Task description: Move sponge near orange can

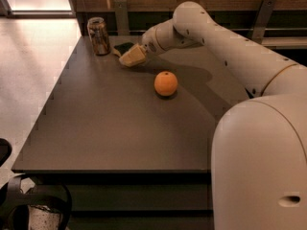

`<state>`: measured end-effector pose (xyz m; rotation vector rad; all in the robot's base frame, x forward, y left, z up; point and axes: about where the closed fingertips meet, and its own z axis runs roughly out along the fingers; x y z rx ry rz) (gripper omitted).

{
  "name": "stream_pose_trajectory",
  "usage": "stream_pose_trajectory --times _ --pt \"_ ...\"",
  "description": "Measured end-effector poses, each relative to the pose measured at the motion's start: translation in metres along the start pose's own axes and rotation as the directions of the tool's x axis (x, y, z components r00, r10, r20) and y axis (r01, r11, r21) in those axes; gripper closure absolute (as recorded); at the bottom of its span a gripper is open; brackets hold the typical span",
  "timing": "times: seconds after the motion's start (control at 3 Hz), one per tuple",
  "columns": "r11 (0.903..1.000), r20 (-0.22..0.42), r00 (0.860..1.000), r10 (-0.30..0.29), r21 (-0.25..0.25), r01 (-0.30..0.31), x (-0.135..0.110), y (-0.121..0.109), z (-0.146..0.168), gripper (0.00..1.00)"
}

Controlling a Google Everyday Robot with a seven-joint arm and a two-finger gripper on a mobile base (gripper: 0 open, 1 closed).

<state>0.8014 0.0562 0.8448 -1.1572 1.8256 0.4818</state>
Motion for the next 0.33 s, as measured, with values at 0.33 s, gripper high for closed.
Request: stream_pose_trajectory --times 0.33 --pt "1.0 0.0 1.0 0.0 0.0 0.0 0.0 0.0001 0.0001 0.0"
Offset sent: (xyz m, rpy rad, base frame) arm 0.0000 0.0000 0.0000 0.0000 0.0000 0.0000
